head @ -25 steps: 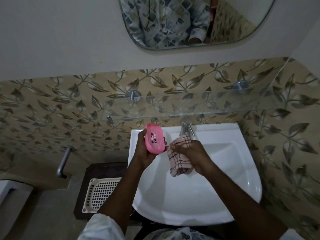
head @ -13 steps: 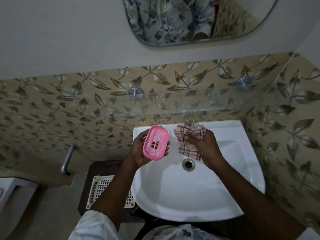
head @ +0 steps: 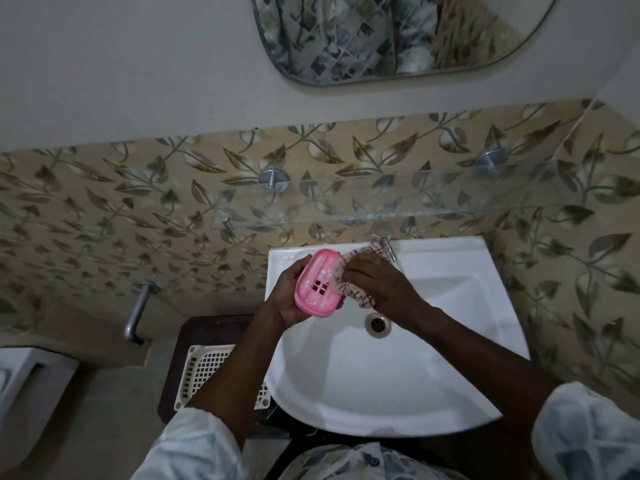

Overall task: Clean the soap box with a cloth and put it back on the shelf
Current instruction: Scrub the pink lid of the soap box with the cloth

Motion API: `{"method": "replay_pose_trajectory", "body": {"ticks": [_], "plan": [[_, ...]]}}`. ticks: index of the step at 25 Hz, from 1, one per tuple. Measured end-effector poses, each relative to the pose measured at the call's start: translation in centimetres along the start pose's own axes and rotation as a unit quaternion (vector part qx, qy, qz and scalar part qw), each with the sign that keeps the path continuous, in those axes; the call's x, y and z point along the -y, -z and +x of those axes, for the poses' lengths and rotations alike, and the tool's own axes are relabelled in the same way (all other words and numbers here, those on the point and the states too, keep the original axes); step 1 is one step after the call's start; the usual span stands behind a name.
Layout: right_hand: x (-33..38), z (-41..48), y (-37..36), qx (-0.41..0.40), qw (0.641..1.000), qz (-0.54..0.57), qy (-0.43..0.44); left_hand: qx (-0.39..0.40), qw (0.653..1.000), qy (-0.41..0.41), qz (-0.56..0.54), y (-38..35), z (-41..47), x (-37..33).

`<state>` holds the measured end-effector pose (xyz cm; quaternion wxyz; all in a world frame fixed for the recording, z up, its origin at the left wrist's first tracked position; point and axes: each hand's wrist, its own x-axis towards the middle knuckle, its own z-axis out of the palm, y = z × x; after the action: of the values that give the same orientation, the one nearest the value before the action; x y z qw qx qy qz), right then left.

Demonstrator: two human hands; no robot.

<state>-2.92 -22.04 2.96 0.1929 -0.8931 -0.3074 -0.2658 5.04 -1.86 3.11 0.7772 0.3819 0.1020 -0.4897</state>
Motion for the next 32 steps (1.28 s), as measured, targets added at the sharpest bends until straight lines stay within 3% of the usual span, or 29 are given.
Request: {"method": "replay_pose_trajectory", "body": {"ticks": [3, 6, 9, 12, 15, 18, 22, 25, 29, 32], "plan": [[0.9, -1.4, -1.3, 0.004, 1.0, 0.022, 0.019, 0.004, 1.0, 0.011, -0.018, -0.2, 0.3, -0.1], [1.1, -1.4, -1.5, 0.021, 1.0, -0.007, -0.015, -0.028, 0.999, 0.011, 0.016, 0.1, 0.7, 0.3], [0.4, -0.8, -1.0, 0.06, 0.997, -0.033, 0.047, -0.03, 0.998, 0.026, 0.041, -0.1, 0.7, 0.6], [0.0, -0.8, -0.9, 0.056, 0.998, -0.032, 0.002, -0.033, 0.998, 0.013, 0.042, -0.2, 0.7, 0.7], [0.1, -0.4, -0.8, 0.093, 0.993, -0.031, 0.058, -0.029, 0.999, 0.015, 0.034, -0.2, 0.7, 1.0], [0.2, -0.2, -0.9, 0.065, 0.996, -0.051, -0.017, -0.037, 0.998, 0.005, 0.053, -0.3, 0.6, 1.1], [1.3, -0.7, -1.0, 0.099, 0.995, -0.003, 0.009, -0.033, 0.999, -0.002, 0.029, -0.6, 1.0, 1.5], [2.5, 0.2, -0.9, 0.056, 0.989, 0.019, -0.135, -0.062, 0.996, -0.06, -0.022, -1.3, 1.6, 1.9], [4.5, 0.4, -0.6, 0.061, 0.981, 0.048, -0.179, -0.094, 0.988, -0.11, -0.061, -1.8, 1.9, 2.4], [5.2, 1.7, -0.6, 0.005, 0.945, 0.094, -0.313, -0.114, 0.978, -0.168, -0.042, -2.1, 2.0, 3.0]]}}
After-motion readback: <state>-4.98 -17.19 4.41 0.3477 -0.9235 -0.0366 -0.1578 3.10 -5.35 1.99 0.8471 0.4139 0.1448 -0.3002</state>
